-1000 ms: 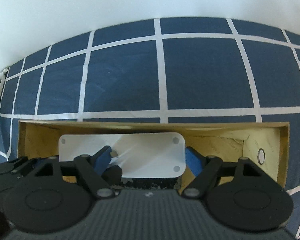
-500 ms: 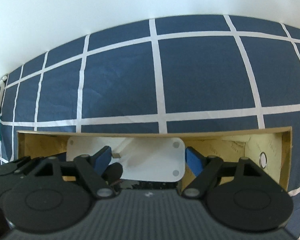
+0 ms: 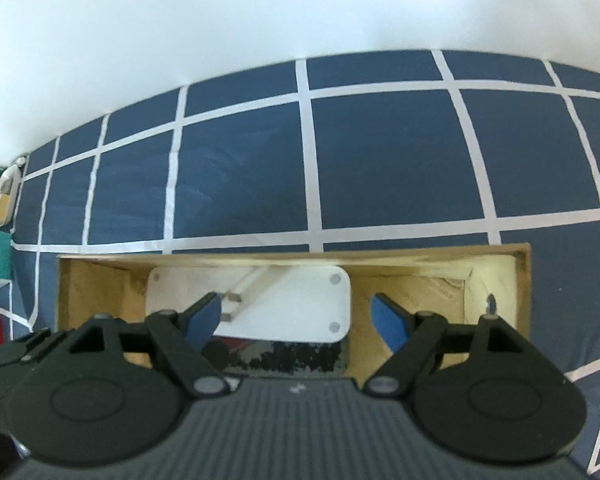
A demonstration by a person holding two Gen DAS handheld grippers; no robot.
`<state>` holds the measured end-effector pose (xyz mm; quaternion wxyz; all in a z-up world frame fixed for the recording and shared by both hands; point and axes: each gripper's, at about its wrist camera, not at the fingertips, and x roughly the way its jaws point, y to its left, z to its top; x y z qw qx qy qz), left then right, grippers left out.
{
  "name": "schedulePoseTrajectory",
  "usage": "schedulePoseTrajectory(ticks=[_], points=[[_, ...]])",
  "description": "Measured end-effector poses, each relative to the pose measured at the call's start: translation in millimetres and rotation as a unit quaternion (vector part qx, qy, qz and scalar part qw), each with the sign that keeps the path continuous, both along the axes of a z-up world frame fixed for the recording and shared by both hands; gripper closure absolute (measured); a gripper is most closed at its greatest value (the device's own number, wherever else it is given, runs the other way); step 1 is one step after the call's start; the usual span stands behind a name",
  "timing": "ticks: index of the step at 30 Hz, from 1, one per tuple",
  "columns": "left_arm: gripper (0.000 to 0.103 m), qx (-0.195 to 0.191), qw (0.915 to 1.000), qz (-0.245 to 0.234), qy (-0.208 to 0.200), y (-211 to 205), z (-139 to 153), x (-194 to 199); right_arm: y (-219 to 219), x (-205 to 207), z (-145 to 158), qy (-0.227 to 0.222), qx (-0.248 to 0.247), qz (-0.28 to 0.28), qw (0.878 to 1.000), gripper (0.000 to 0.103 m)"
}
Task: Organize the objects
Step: 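Lower the power strip into the box and open the right gripper, then move the right tool out of the box toward the screwdriver set case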
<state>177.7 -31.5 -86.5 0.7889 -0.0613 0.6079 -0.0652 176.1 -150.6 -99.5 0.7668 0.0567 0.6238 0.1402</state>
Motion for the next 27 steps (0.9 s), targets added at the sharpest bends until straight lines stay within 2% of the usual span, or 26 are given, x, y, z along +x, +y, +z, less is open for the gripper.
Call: schedulePoseTrajectory(ticks=[7, 17, 27], points=[[0.005, 0.004, 0.9999, 0.002, -0.015, -7, 27, -34, -16, -23, 31, -0.021, 0.004, 0.002, 1.000, 0.022], [0.003, 0.010, 0.9992, 0.002, -0.039, -28, 60, -84, -62, -72, 68, -0.050, 0.010, -0.023, 0.998, 0.021], [0.000, 0.024, 0.9984, -0.009, -0.051, -81, 78, -134, -124, -118, 86, -0.078, 0.025, -0.041, 0.996, 0.017]])
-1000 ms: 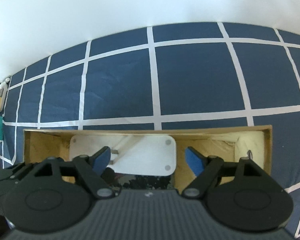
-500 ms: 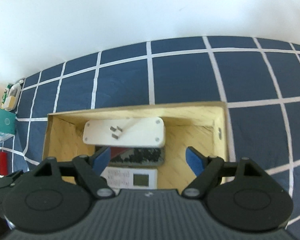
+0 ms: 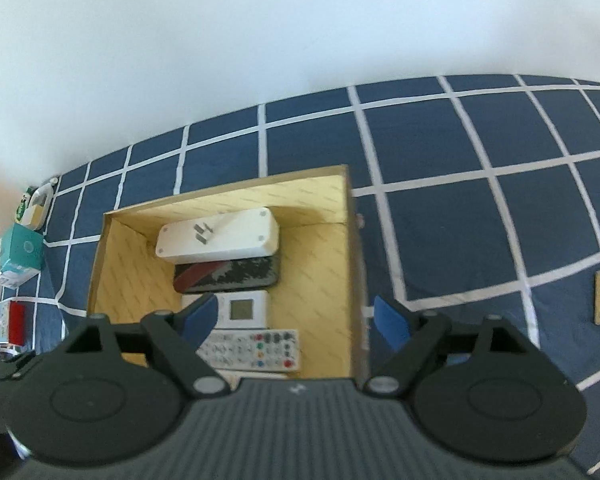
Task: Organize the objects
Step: 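Move the right tool out of the box toward the screwdriver set case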
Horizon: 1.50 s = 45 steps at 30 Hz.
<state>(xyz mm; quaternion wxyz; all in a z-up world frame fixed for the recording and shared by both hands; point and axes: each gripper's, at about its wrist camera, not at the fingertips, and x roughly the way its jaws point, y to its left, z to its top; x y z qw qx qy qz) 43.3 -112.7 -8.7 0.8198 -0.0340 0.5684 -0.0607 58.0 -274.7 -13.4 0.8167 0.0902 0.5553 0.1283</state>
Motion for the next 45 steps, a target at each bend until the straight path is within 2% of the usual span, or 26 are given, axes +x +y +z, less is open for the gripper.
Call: schedulePoseTrajectory(ticks=[7, 14, 22, 30, 38, 45], points=[[0.000, 0.004, 0.9999, -0.011, 0.002, -56, 4, -26, -61, -20, -2, -0.001, 0.004, -0.014, 1.000, 0.016], [0.000, 0.003, 0.9998, -0.018, 0.006, -123, 2, -39, -137, -29, -8, 0.001, -0.003, -0.032, 0.999, 0.009], [0.000, 0.001, 0.9993, -0.034, 0.015, -205, -12, -44, -230, -31, -14, 0.008, -0.015, -0.056, 0.998, 0.003], [0.000, 0.008, 0.9985, -0.050, 0.021, -278, -31, -41, -312, -29, -26, 0.016, -0.016, -0.088, 0.996, 0.002], [0.000, 0.019, 0.9964, -0.076, 0.034, -336, -53, -33, -372, -17, -50, 0.033, -0.020, -0.110, 0.993, 0.002], [0.000, 0.030, 0.9935, -0.098, 0.050, -378, -80, -21, -401, -4, -78, 0.050, -0.021, -0.117, 0.992, 0.003]])
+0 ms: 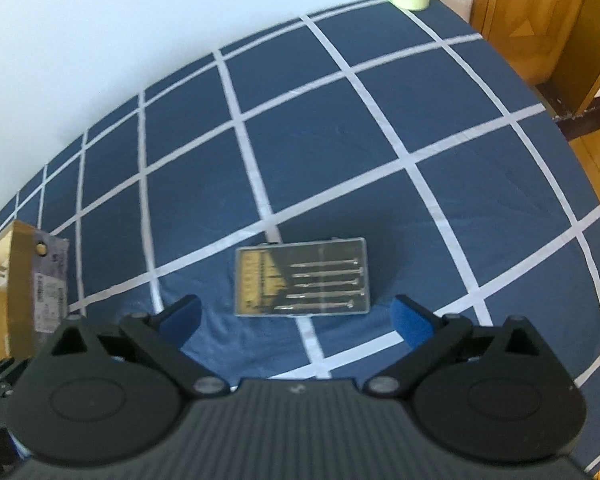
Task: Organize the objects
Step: 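Move the right tool out of the box toward the screwdriver set case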
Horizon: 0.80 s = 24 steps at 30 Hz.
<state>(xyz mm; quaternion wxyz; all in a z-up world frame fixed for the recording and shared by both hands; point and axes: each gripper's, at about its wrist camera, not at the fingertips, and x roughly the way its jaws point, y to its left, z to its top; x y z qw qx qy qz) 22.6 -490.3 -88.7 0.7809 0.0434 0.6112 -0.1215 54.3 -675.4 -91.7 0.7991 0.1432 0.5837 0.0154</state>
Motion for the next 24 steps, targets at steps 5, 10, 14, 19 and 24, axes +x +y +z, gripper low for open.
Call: schedulePoseTrajectory(ticks=[5, 10, 14, 19, 24], points=[[0.000, 0.010, 0.9997, -0.016, 0.015, -22, -23, 13, -9, 13, -24, 0.015, 0.002, 0.000, 1.000, 0.003], [0.000, 0.013, 0.9992, -0.027, 0.026, -38, -43, 24, -12, 23, -47, 0.026, 0.010, 0.000, 1.000, 0.003], [0.001, 0.017, 0.9986, -0.035, 0.035, -46, -57, 31, -14, 30, -66, 0.038, 0.016, -0.004, 0.999, 0.003], [0.001, 0.014, 0.9980, -0.036, 0.049, -54, -69, 39, -15, 37, -80, 0.051, 0.018, -0.006, 0.998, 0.005], [0.006, 0.005, 0.9972, -0.038, 0.064, -61, -80, 42, -12, 45, -88, 0.061, 0.008, 0.005, 0.998, 0.009]])
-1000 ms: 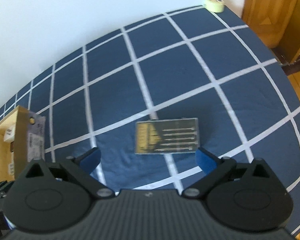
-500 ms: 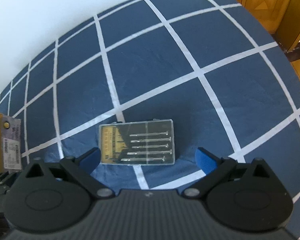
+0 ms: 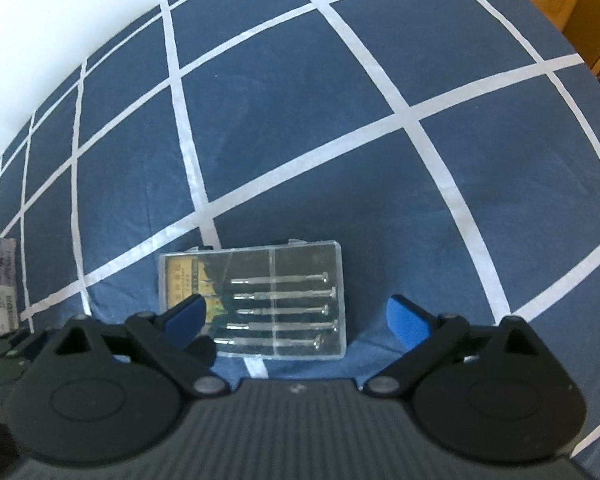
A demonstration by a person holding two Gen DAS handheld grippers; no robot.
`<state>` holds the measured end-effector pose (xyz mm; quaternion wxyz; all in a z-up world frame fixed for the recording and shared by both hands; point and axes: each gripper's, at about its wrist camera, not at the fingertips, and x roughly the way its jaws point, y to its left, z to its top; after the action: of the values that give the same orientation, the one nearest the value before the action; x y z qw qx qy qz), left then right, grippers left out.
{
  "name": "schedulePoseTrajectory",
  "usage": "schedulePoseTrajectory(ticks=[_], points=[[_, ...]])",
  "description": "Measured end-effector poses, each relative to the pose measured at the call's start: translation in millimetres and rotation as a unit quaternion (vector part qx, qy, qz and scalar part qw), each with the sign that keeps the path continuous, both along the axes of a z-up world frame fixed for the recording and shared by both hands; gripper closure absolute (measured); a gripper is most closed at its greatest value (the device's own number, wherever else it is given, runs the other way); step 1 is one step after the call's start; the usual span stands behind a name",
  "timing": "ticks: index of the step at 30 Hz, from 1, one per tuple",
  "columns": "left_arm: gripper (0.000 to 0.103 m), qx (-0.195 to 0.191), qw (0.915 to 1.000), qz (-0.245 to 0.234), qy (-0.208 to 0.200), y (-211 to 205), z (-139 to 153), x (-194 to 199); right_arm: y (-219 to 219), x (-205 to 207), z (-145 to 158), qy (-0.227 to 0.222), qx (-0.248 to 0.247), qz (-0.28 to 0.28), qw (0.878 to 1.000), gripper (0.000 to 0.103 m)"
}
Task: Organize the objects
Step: 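Move the right tool out of the box toward the screwdriver set case, then close the right gripper on the clear screwdriver set case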
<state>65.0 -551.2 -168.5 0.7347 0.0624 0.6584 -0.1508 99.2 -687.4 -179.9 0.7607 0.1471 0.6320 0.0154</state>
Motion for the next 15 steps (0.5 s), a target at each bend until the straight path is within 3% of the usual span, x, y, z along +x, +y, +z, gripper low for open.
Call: schedulePoseTrajectory(ticks=[11, 15], points=[[0.025, -0.025, 0.9993, -0.008, 0.025, -8, -5, 9, 4, 15, -5, 0.008, -0.006, 0.015, 1.000, 0.028], [0.037, -0.037, 0.9987, -0.019, 0.031, -11, -2, 9, 5, 16, -4, 0.011, -0.007, 0.016, 1.000, 0.037]])
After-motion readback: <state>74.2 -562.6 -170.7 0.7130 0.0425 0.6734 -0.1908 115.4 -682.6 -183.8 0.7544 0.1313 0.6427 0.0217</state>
